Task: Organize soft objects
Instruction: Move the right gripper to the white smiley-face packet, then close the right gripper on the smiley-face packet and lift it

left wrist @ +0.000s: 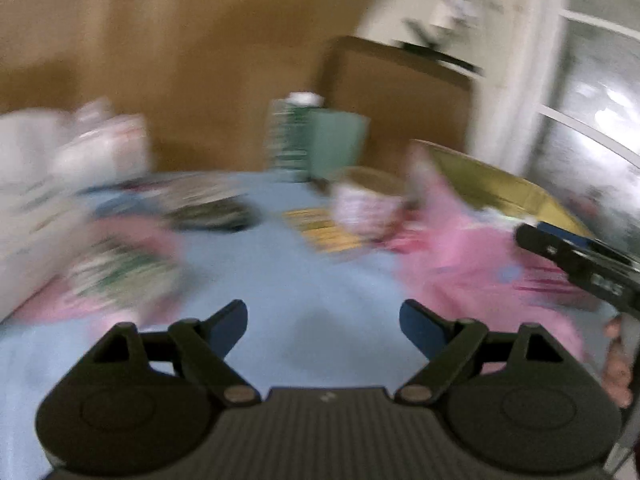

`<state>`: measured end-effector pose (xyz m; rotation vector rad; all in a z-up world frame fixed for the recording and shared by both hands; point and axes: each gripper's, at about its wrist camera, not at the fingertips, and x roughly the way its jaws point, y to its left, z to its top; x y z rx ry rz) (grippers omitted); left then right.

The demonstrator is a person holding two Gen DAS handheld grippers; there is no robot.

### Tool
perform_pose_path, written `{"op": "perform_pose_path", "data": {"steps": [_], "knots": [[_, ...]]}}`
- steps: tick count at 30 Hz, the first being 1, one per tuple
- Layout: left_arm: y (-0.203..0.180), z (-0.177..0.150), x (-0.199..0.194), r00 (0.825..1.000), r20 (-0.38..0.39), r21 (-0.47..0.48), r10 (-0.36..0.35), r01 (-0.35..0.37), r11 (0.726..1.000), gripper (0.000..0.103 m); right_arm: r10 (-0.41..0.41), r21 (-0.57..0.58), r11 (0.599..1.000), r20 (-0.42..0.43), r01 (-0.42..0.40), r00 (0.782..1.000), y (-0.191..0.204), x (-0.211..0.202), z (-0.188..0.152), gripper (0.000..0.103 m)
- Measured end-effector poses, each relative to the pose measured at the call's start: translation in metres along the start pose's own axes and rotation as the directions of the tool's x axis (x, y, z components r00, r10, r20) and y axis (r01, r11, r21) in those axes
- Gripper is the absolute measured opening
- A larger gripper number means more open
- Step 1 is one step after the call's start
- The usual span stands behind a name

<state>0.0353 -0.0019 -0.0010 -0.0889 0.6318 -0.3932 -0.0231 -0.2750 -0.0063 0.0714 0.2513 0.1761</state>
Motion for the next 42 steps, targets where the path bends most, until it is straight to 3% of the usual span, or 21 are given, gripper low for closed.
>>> {"op": "perform_pose_path", "data": {"steps": [3,5,7,11,14,17,21,25,27,32,34,38,42], "knots": [[0.035,-0.009,-0.011,0.992,0.025,-0.039,0.125,-0.124,0.992,0.087,0.128,-0.01,0.992,-0.08,-0.129,0.989,0.025,0.027,0.009,0.046],[0.052,-0.013,-0.014,0.985,0.037,-0.07,0.167,-0.164,0.984,0.087,0.196,-0.023,0.98,-0.114,-0.2,0.974,0.045,0.051,0.018,0.046],[0.063,-0.016,-0.014,0.988,0.036,-0.133,0.152,-0.146,0.98,0.087,0.256,-0.032,0.964,-0.154,-0.264,0.954,0.066,0.082,0.03,0.046],[0.069,-0.017,-0.023,0.988,0.097,-0.176,0.123,-0.105,0.979,0.087,0.286,0.045,0.958,-0.263,-0.285,0.921,0.101,0.161,0.059,0.046],[0.07,-0.02,-0.031,0.985,0.135,-0.174,0.108,-0.083,0.981,0.088,0.278,0.148,0.959,-0.332,-0.242,0.901,0.117,0.221,0.075,0.046],[0.071,-0.021,-0.034,0.984,0.155,-0.171,0.083,-0.056,0.984,0.09,0.257,0.168,0.964,-0.393,-0.206,0.883,0.136,0.269,0.082,0.049],[0.076,-0.02,-0.033,0.986,0.157,-0.191,0.047,-0.016,0.982,0.091,0.175,0.059,0.984,-0.447,-0.166,0.877,0.162,0.306,0.082,0.061],[0.078,-0.02,-0.031,0.987,0.155,-0.212,0.033,0.0,0.977,0.092,0.106,-0.052,0.986,-0.523,-0.156,0.846,0.176,0.332,0.074,0.064],[0.078,-0.02,-0.031,0.987,0.157,-0.211,0.032,0.002,0.978,0.094,0.136,-0.051,0.98,-0.527,-0.191,0.839,0.172,0.327,0.07,0.065],[0.08,-0.02,-0.03,0.987,0.159,-0.22,0.035,0.001,0.976,0.094,0.204,-0.076,0.951,-0.577,-0.3,0.791,0.161,0.294,0.066,0.066],[0.083,-0.02,-0.03,0.986,0.161,-0.235,0.036,0.003,0.972,0.094,0.228,-0.088,0.937,-0.581,-0.338,0.782,0.155,0.275,0.062,0.066],[0.093,-0.021,-0.032,0.985,0.167,-0.286,0.031,0.018,0.958,0.095,0.285,-0.104,0.906,-0.57,-0.411,0.771,0.137,0.217,0.049,0.066],[0.107,-0.023,-0.031,0.987,0.16,-0.361,0.017,0.042,0.932,0.095,0.369,-0.13,0.85,-0.544,-0.51,0.754,0.12,0.151,0.033,0.067]]}}
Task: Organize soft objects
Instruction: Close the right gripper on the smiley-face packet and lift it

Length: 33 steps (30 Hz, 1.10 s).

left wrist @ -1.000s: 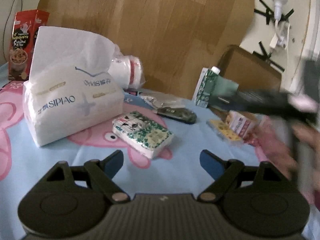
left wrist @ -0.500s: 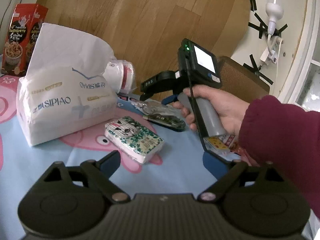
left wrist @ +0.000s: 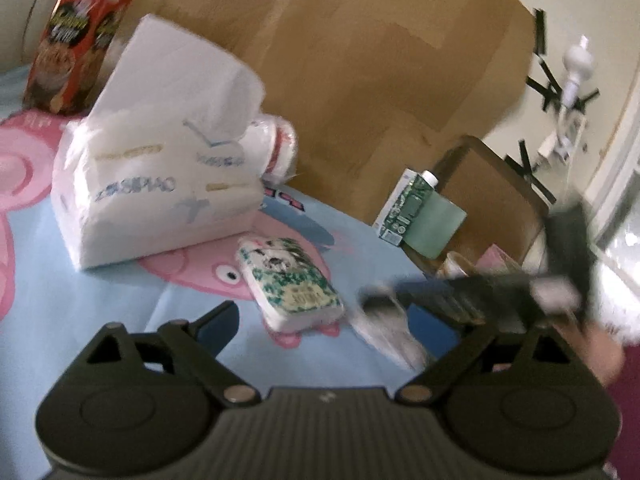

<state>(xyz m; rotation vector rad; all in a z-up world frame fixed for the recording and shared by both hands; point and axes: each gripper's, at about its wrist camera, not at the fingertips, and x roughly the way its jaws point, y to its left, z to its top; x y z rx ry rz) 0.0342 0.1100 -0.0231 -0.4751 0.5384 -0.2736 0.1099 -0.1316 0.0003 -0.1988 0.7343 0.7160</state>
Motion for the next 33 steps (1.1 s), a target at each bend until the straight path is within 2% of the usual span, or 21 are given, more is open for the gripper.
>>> {"op": "perform_pose_path", "data": {"steps": [2,4,6,8,10,13,15,20,23,24,25,26,27,28,30,31,33], "knots": [[0.005,0.0,0.0,1.0,-0.007,-0.032,-0.002,0.002,0.999,0.095,0.078,-0.087,0.993,0.036,-0.075,0.996,0.015,-0.028,-0.029,0.068],[0.007,0.001,0.001,1.0,-0.012,-0.042,-0.002,0.001,0.999,0.095,0.124,-0.145,0.983,0.082,-0.111,0.989,0.028,-0.054,-0.051,0.071],[0.005,0.0,0.001,1.0,-0.015,-0.03,0.004,-0.004,1.0,0.095,0.132,-0.103,0.988,0.166,-0.116,0.977,0.031,-0.084,-0.068,0.076],[0.0,-0.001,0.001,1.0,-0.017,0.0,0.009,-0.009,1.0,0.095,0.126,0.003,0.991,0.244,-0.131,0.962,0.027,-0.107,-0.084,0.084],[-0.006,-0.002,0.003,1.0,-0.027,0.036,0.012,-0.011,0.999,0.095,0.106,0.08,0.988,0.285,-0.134,0.953,0.026,-0.121,-0.102,0.085],[-0.015,-0.005,0.005,0.999,-0.048,0.088,0.021,-0.017,0.996,0.095,0.03,0.085,0.995,0.268,-0.055,0.963,0.032,-0.12,-0.118,0.085],[-0.02,-0.007,0.007,0.998,-0.056,0.117,0.037,-0.031,0.993,0.095,0.014,0.079,0.996,0.249,-0.035,0.968,0.035,-0.123,-0.125,0.085],[-0.027,-0.011,0.006,0.997,-0.064,0.151,0.05,-0.04,0.988,0.095,-0.047,0.022,0.999,0.207,0.043,0.977,0.039,-0.12,-0.135,0.085],[-0.029,-0.011,0.01,0.995,-0.09,0.151,0.051,-0.036,0.988,0.095,-0.124,0.012,0.992,0.159,0.124,0.979,0.035,-0.111,-0.139,0.083],[-0.031,-0.012,0.012,0.994,-0.1,0.156,0.049,-0.033,0.987,0.095,-0.125,0.033,0.992,0.166,0.121,0.978,0.031,-0.111,-0.139,0.083],[-0.033,-0.012,0.014,0.993,-0.106,0.166,0.048,-0.03,0.986,0.095,-0.142,0.05,0.989,0.168,0.136,0.975,0.028,-0.108,-0.135,0.076],[-0.036,-0.013,0.014,0.993,-0.108,0.18,0.049,-0.029,0.983,0.095,-0.196,0.058,0.98,0.169,0.189,0.966,0.027,-0.103,-0.128,0.069],[-0.039,-0.014,0.014,0.993,-0.107,0.197,0.05,-0.029,0.98,0.094,-0.259,0.057,0.966,0.182,0.253,0.949,0.027,-0.1,-0.125,0.068],[-0.041,-0.016,0.015,0.993,-0.108,0.213,0.052,-0.027,0.977,0.094,-0.33,0.044,0.944,0.201,0.328,0.922,0.028,-0.094,-0.119,0.068],[-0.044,-0.017,0.015,0.992,-0.113,0.231,0.054,-0.026,0.973,0.093,-0.416,0.015,0.905,0.235,0.425,0.879,0.031,-0.087,-0.113,0.068],[-0.044,-0.017,0.015,0.992,-0.115,0.233,0.052,-0.024,0.972,0.092,-0.431,0.014,0.897,0.251,0.442,0.866,0.033,-0.087,-0.111,0.069],[-0.042,-0.017,0.015,0.992,-0.123,0.222,0.043,-0.015,0.975,0.091,-0.417,0.032,0.904,0.285,0.426,0.863,0.035,-0.093,-0.112,0.068]]}}
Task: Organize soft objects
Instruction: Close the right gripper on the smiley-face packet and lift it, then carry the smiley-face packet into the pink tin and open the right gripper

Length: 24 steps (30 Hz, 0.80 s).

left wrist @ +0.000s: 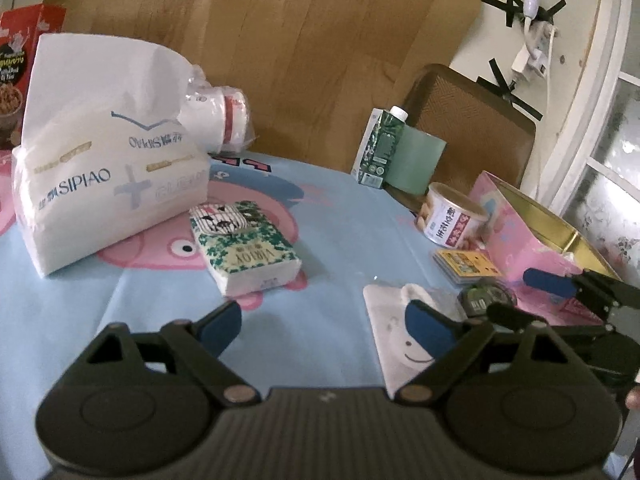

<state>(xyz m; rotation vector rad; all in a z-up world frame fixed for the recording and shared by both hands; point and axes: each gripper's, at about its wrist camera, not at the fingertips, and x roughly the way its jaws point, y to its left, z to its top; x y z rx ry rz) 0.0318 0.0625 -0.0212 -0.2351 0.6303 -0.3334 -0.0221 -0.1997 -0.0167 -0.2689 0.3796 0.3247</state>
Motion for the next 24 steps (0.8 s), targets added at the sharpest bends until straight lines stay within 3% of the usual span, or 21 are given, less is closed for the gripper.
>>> {"op": "perform_pose_path", "data": {"steps": [3,5,7,9,11,13,14,16,17,19,21,24], "knots": [[0.004,0.002,0.002,0.999,-0.023,-0.029,-0.027,0.026,0.999,0.088,0.03,0.064,0.997,0.053,-0.033,0.998,-0.002,-0.023,-0.001,0.07],[0.004,0.002,0.002,0.997,-0.039,-0.062,-0.064,0.061,0.996,0.086,0.148,0.155,0.976,0.06,-0.156,0.987,-0.003,-0.033,-0.001,0.07],[0.001,0.003,0.002,0.991,-0.047,-0.102,-0.123,0.118,0.988,0.086,0.269,0.196,0.943,0.036,-0.27,0.963,0.004,-0.032,0.0,0.071],[-0.007,0.004,0.006,0.983,-0.074,-0.111,-0.166,0.157,0.981,0.086,0.303,0.174,0.939,-0.005,-0.298,0.953,0.016,-0.024,0.003,0.078],[-0.018,0.005,0.013,0.983,-0.118,-0.084,-0.144,0.135,0.987,0.086,0.291,0.144,0.949,-0.064,-0.28,0.954,0.03,-0.008,0.005,0.086],[-0.03,0.003,0.017,0.987,-0.125,-0.032,-0.105,0.102,0.994,0.086,0.316,0.136,0.944,-0.122,-0.299,0.941,0.04,0.01,0.003,0.086],[-0.035,0.001,0.018,0.987,-0.126,-0.013,-0.095,0.094,0.995,0.086,0.305,0.111,0.949,-0.101,-0.293,0.947,0.046,0.011,0.002,0.086],[-0.047,-0.005,0.016,0.982,-0.135,0.008,-0.131,0.133,0.991,0.085,0.335,0.065,0.942,-0.081,-0.33,0.939,0.057,0.007,0.003,0.067],[-0.053,-0.009,0.013,0.987,-0.127,0.025,-0.102,0.106,0.994,0.085,0.314,0.058,0.949,-0.08,-0.311,0.946,0.061,0.006,0.003,0.062],[-0.061,-0.012,0.009,0.991,-0.116,0.059,-0.072,0.079,0.995,0.084,0.305,0.031,0.952,-0.057,-0.303,0.951,0.062,0.003,-0.001,0.06],[-0.059,-0.01,0.003,0.989,-0.112,0.021,-0.094,0.097,0.995,0.083,0.314,0.046,0.949,-0.031,-0.313,0.949,0.058,-0.003,-0.002,0.051],[-0.065,0.001,-0.008,0.989,-0.081,0.008,-0.124,0.125,0.992,0.082,0.278,0.03,0.96,0.041,-0.279,0.96,0.058,-0.018,-0.002,0.049]]}}
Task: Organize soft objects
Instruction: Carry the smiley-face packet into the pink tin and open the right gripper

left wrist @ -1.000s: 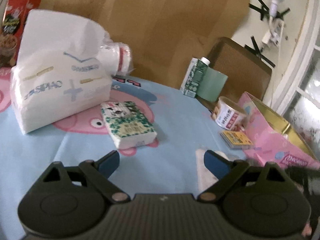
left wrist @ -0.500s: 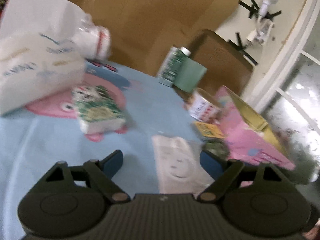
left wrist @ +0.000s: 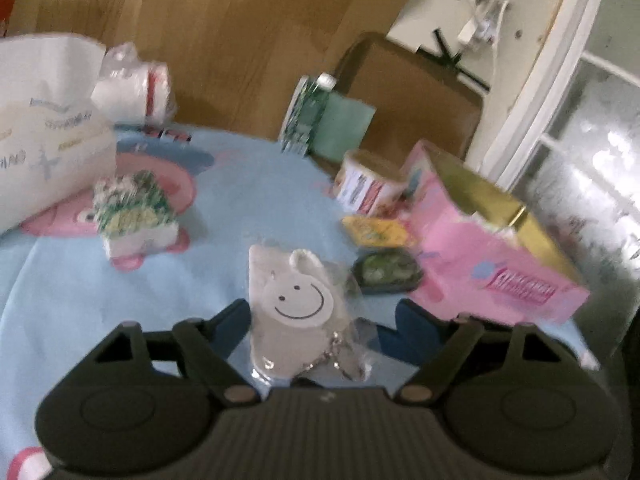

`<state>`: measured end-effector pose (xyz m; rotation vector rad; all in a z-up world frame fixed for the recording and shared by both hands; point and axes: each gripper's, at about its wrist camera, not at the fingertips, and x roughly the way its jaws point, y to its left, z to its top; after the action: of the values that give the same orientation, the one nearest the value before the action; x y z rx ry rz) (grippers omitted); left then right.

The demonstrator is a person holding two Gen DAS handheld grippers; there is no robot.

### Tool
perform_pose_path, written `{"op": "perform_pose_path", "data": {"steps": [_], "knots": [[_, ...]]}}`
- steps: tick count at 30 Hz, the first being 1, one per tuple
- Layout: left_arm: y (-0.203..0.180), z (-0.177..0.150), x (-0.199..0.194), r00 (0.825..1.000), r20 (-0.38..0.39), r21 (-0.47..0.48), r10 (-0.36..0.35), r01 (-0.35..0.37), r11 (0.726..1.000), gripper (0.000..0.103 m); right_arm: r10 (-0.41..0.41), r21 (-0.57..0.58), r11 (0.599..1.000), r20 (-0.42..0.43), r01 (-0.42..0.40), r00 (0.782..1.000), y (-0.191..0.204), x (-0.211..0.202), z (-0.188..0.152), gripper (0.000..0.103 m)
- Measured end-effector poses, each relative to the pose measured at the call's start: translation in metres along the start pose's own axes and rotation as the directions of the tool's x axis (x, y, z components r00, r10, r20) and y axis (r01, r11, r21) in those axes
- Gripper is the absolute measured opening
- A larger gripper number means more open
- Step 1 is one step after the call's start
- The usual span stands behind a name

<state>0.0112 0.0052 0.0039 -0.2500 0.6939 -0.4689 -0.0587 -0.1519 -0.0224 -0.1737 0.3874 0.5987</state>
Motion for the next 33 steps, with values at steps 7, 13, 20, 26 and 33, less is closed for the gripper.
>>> {"op": "perform_pose_path", "data": {"steps": [7,13,20,26,33], "knots": [[-0.053,0.027,-0.017,0.993,0.111,0.13,-0.048,0.034,0.991,0.082,-0.143,-0.009,0.989,0.196,0.147,0.97,-0.009,-0.034,0.005,0.049],[-0.117,0.057,0.016,0.981,0.104,0.268,-0.161,0.128,0.955,0.082,-0.328,0.056,0.944,0.272,0.325,0.905,-0.051,-0.06,0.003,0.049],[-0.198,0.07,0.093,0.975,0.051,0.402,-0.215,0.177,0.898,0.091,-0.559,0.105,0.828,0.23,0.551,0.796,-0.125,-0.065,-0.012,0.05],[-0.188,0.062,0.112,0.991,0.017,0.348,-0.135,0.121,0.93,0.089,-0.685,0.201,0.725,0.116,0.658,0.719,-0.179,-0.05,-0.026,0.05],[-0.145,0.03,0.066,0.995,0.04,0.367,-0.087,0.066,0.928,0.091,-0.654,0.244,0.752,0.167,0.612,0.738,-0.153,-0.063,-0.03,0.051]]}}
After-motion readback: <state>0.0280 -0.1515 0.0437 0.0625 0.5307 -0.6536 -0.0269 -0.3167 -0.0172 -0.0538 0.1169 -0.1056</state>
